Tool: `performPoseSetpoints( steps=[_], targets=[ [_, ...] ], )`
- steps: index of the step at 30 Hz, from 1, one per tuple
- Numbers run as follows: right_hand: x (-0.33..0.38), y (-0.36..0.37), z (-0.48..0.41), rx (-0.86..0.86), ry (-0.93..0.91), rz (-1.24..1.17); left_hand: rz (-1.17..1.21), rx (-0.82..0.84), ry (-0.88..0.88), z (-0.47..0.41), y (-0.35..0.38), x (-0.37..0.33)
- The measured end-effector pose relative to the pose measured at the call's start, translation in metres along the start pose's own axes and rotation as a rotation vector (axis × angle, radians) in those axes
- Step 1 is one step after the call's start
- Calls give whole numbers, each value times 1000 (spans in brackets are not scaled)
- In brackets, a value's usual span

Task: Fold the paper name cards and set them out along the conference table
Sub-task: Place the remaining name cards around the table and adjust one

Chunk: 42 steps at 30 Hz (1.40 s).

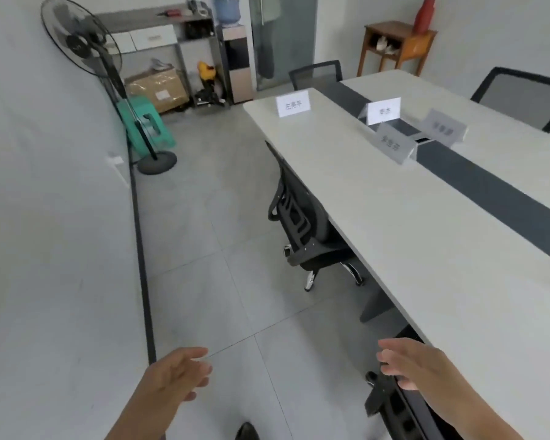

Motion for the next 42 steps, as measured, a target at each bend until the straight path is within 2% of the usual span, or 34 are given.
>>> performPoseSetpoints(
  steps=[5, 10, 18, 22, 26, 30, 37, 42],
  targets=[
    [32, 85, -62, 64, 9, 58, 69, -137, -56, -38, -92, 30],
    [71, 156, -112, 114, 22, 69, 95, -195, -61, -88, -161, 24],
    [131, 199, -243, 125, 42, 103, 155, -215, -96, -202, -220, 1],
    [180, 230, -338, 176, 45, 117, 178, -307, -141, -265, -265, -16],
    [256, 281, -417, 256, -24, 135, 207, -397, -87, -321, -315, -59],
    [317, 324, -483, 335, -80, 182, 232, -432, -109, -376, -349, -76],
    [354, 364, -608, 247, -41, 209, 241, -396, -175, -518, -420, -77],
    [386, 377, -678, 81, -2, 143, 148, -321, -98, -648, -490, -130]
  ],
)
Point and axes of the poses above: each hand's wrist, its own z-axis away from the middle knuckle, its own y-axis out of the palm, x = y × z, the point moved 7 cm from there along -z, towards the middle knuckle, and after that the axes turned 14 degrees about -z, right-handed, at the moved point
